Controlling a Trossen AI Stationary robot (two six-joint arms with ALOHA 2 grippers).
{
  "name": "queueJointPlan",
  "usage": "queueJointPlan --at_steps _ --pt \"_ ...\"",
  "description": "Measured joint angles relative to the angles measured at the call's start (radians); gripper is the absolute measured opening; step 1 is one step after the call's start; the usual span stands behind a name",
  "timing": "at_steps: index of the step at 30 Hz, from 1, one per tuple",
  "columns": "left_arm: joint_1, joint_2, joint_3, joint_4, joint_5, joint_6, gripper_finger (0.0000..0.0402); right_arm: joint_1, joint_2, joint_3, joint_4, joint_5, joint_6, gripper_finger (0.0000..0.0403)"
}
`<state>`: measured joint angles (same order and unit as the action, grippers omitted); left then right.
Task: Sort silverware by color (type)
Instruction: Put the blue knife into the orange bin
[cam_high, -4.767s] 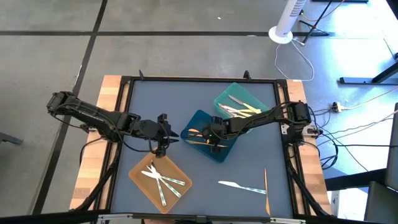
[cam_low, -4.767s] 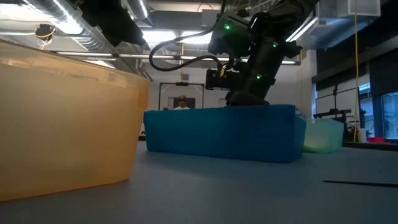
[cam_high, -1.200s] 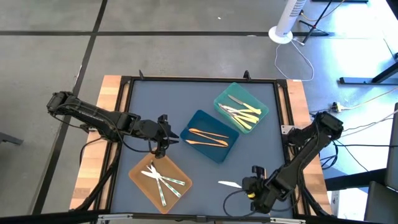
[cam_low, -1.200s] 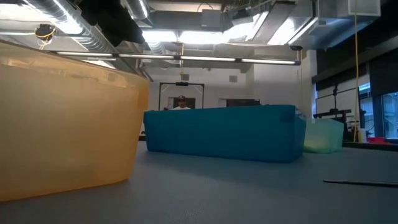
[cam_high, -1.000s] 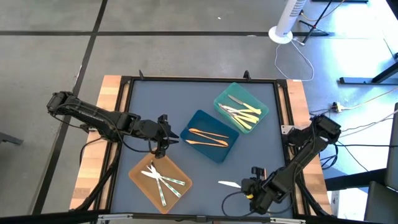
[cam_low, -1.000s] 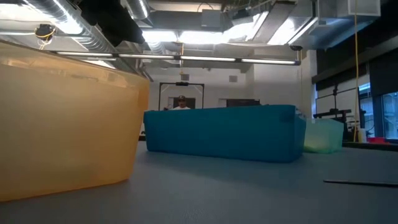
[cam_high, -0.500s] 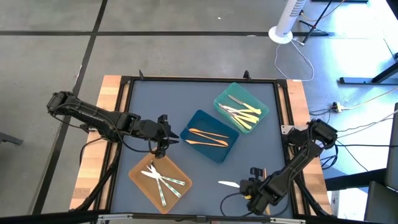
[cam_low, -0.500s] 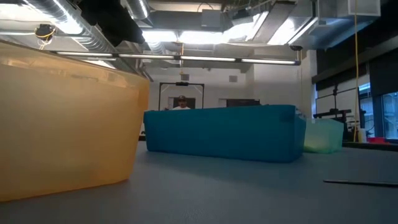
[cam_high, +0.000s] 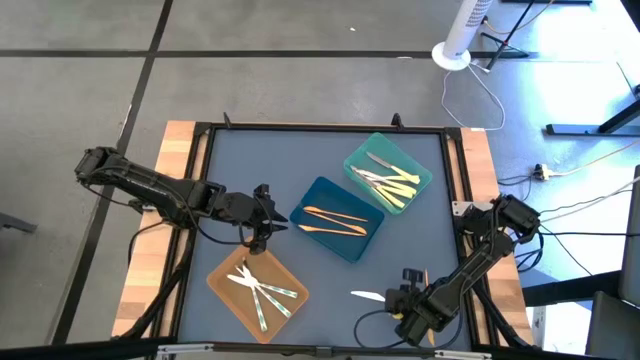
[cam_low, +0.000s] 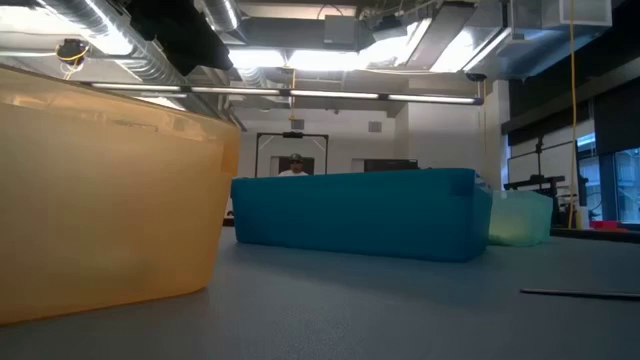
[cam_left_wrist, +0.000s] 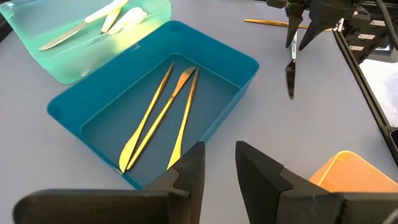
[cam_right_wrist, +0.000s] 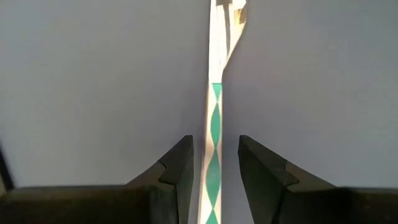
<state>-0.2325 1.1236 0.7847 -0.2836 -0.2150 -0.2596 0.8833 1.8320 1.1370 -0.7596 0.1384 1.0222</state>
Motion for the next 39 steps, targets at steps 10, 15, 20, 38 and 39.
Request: queueJointPlan --at_steps 10,15,20,38,39 --pt "0.0 0.0 0.0 0.0 0.0 0.0 0.0084 -0.001 0.03 0.002 0.012 -0.021 -0.001 0.0115" --pt "0.0 0.0 0.001 0.0 0.0 0.0 0.0084 0.0 0.046 0.005 0.015 -0.027 -0.001 0.0115" --pt "0.0 0.0 0.001 0.0 0.0 0.0 0.0084 0.0 0.047 0.004 0.018 -0.029 -0.002 0.0115" --pt "0.0 0.0 0.001 0.0 0.0 0.0 0.0084 0.0 0.049 0.002 0.03 -0.018 -0.003 0.001" --pt "0.0 0.0 0.001 0.0 0.0 0.0 0.0084 0.0 0.049 0.002 0.03 -0.018 -0.003 0.0007"
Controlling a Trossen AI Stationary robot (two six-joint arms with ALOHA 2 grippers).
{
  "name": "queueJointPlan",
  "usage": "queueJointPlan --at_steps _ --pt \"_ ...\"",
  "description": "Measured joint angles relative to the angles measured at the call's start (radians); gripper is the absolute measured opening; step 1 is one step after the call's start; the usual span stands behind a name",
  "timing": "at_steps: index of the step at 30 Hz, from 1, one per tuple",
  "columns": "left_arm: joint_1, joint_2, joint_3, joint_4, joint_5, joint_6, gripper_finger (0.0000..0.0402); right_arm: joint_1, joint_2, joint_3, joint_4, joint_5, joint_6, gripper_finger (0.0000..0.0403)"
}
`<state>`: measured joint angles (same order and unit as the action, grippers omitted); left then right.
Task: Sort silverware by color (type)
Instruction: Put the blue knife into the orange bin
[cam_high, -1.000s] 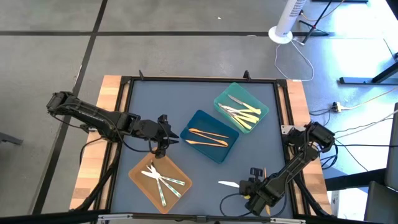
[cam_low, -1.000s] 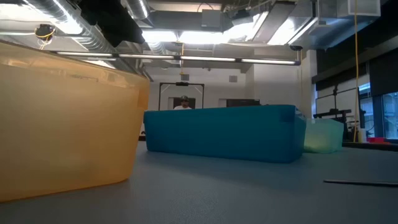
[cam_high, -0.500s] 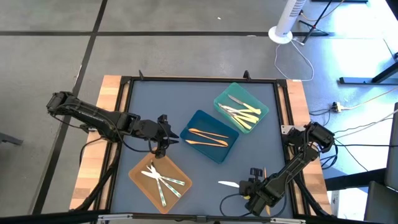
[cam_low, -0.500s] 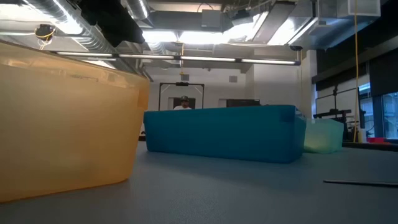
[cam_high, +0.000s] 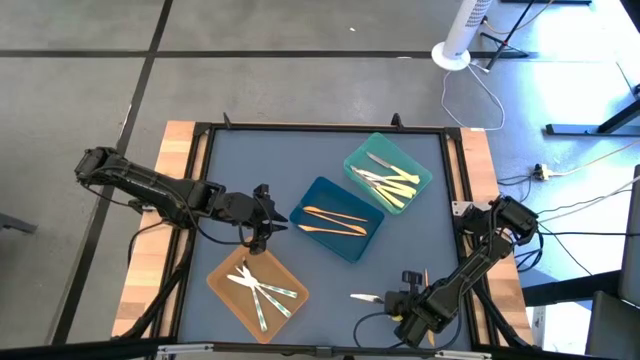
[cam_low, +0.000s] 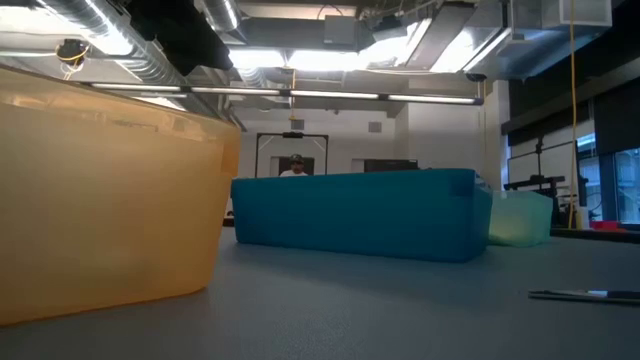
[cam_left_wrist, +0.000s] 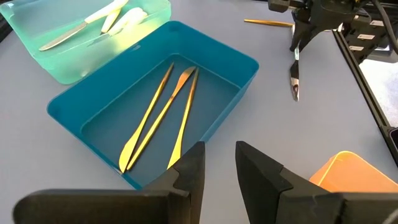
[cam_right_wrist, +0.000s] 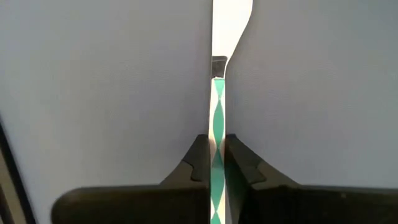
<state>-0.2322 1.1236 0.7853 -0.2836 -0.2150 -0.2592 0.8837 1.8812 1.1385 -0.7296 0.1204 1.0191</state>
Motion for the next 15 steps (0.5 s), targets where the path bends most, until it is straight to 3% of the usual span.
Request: queueJointPlan --at_steps 15 --pt "0.0 0.0 0.0 0.002 0.0 0.0 0.0084 -0.035 0.006 0.047 -0.037 -0.046 -0.006 0.0007"
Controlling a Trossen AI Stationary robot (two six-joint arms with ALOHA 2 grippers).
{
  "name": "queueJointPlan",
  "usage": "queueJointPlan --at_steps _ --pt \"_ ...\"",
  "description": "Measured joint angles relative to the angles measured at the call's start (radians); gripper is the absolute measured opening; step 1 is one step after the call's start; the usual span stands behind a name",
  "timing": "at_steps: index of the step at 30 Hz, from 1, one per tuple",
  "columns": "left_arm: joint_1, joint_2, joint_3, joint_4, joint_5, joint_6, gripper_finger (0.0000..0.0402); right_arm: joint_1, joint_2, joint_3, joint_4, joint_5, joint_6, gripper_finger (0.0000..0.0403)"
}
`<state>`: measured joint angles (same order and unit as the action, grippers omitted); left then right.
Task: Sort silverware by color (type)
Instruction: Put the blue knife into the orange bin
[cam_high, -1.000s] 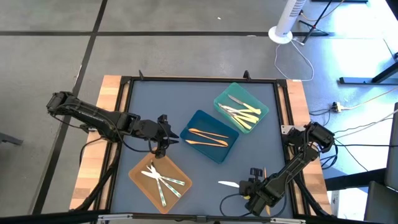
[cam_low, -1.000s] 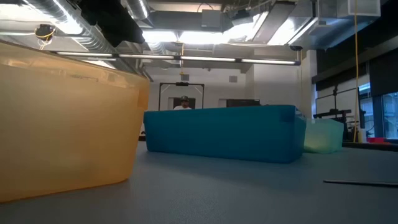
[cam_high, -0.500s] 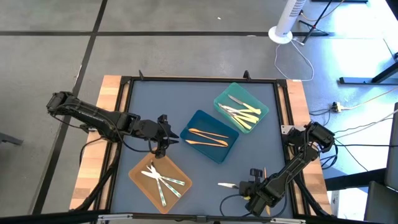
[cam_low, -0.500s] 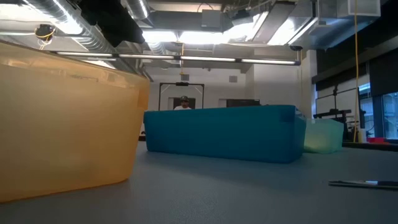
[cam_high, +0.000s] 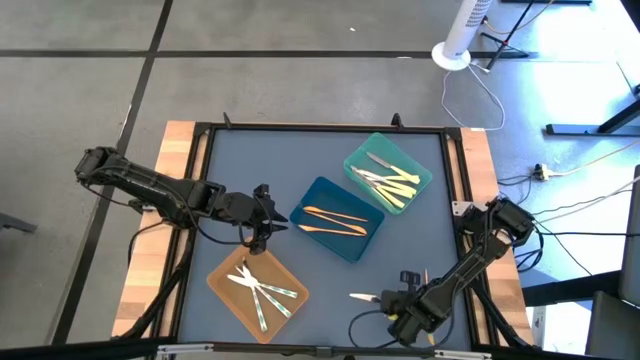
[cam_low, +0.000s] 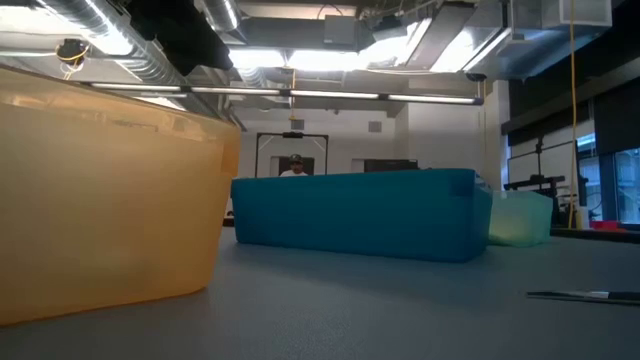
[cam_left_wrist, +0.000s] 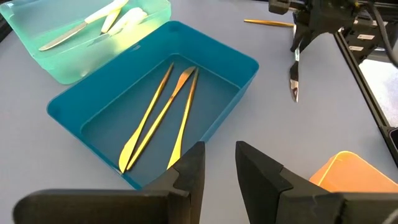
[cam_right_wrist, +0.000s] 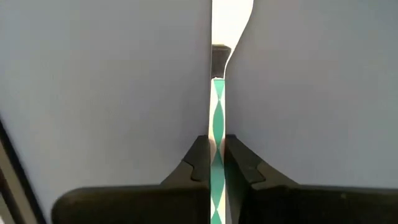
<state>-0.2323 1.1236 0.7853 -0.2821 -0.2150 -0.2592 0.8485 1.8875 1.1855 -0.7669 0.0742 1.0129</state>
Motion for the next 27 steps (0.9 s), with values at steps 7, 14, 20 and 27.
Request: queueJointPlan --at_steps 7,14,20,27 --pt "0.0 0.0 0.0 0.011 0.0 0.0 0.0084 -0.078 0.002 0.08 -0.005 -0.026 -0.048 0.0003" --pt "-0.012 0.0 0.0 0.017 0.0 -0.002 0.0084 -0.162 0.001 0.157 -0.001 -0.041 -0.063 0.0006" --pt "-0.052 0.0 0.0 0.037 0.0 -0.004 0.0084 -0.224 0.0 0.225 0.0 -0.041 -0.087 0.0006" --pt "-0.088 0.0 0.0 0.069 0.0 -0.002 0.0084 -0.275 -0.002 0.309 0.004 -0.041 -0.106 0.0007"
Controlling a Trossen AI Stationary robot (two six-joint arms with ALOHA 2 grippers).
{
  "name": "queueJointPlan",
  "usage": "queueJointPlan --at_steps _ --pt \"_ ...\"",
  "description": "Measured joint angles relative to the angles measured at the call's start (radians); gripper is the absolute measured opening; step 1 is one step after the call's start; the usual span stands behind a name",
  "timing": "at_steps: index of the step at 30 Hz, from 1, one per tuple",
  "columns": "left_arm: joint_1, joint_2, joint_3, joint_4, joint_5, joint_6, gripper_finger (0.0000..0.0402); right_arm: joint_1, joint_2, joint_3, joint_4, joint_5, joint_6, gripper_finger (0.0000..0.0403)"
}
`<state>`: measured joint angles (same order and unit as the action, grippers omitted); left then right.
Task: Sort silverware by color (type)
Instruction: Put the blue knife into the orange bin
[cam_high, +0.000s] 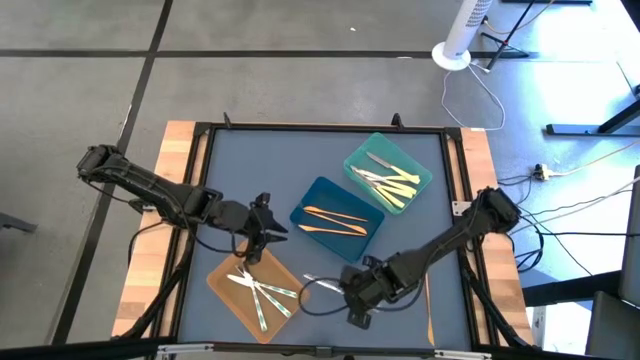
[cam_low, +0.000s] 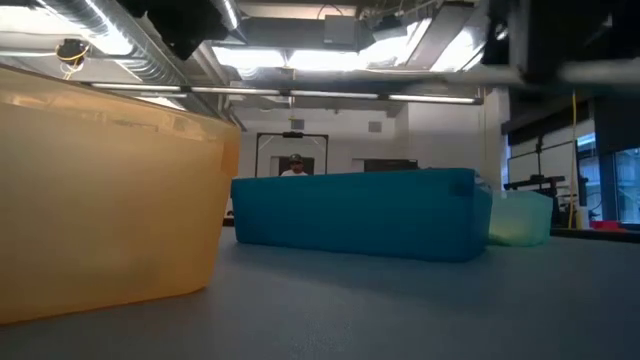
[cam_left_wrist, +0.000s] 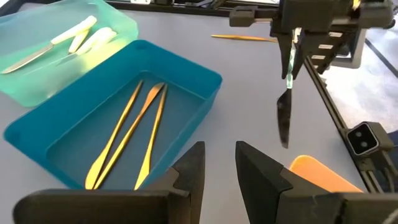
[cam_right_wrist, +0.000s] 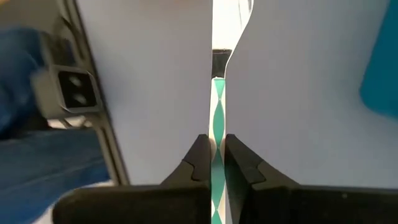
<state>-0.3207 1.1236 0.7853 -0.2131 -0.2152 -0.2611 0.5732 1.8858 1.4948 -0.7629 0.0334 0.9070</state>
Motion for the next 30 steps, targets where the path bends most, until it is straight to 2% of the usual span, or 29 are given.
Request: queueJointPlan --at_steps 5,14,21,30 --pt "-0.016 0.0 0.0 0.003 0.0 0.001 0.0084 -0.029 -0.001 0.046 0.05 0.0 0.0 0.0007" --pt "-0.029 0.0 0.0 0.076 0.0 0.012 0.0084 -0.053 -0.002 0.058 0.261 0.005 -0.048 0.0007" --pt "-0.029 0.0 -0.001 0.166 0.0 0.037 0.0084 -0.052 -0.002 0.058 0.333 0.051 -0.051 0.0007" --pt "-0.029 0.0 -0.001 0.297 0.0 0.089 0.0084 -0.053 -0.002 0.058 0.416 0.165 -0.087 0.0007"
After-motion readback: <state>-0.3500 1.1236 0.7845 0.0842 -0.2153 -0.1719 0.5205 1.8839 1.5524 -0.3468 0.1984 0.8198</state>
